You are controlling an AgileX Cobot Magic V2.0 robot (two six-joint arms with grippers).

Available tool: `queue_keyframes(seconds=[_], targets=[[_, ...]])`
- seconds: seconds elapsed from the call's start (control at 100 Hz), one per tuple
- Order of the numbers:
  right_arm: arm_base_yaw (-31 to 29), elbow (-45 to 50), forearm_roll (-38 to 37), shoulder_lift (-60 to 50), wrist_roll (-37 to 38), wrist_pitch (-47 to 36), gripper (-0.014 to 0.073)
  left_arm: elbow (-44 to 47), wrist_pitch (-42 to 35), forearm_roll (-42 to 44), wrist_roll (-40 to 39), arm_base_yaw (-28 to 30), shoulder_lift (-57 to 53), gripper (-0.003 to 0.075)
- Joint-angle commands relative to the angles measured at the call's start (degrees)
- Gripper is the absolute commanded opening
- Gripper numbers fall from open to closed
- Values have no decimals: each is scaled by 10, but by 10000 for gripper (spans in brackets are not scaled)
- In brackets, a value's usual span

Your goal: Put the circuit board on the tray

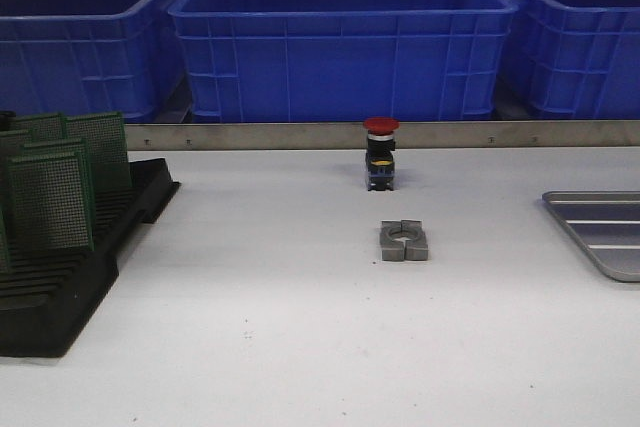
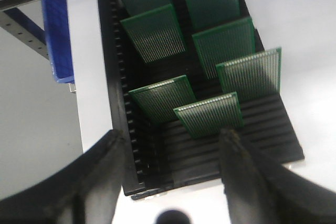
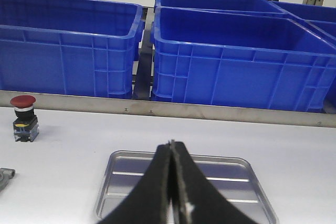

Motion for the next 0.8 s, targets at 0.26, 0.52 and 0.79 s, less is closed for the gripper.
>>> queue_keyframes(seconds=[0.26,0.52,0.79], targets=[[-2,-1,-2,-13,-3,-47,-59,-86,72,-110,436,1,112,408],[-2,-1,-2,-13,-3,-47,-59,-87,48,-110,585,1,168,408],[-2,-1,-2,-13,-3,-47,-59,-87,5,-111,612,1,200,408]])
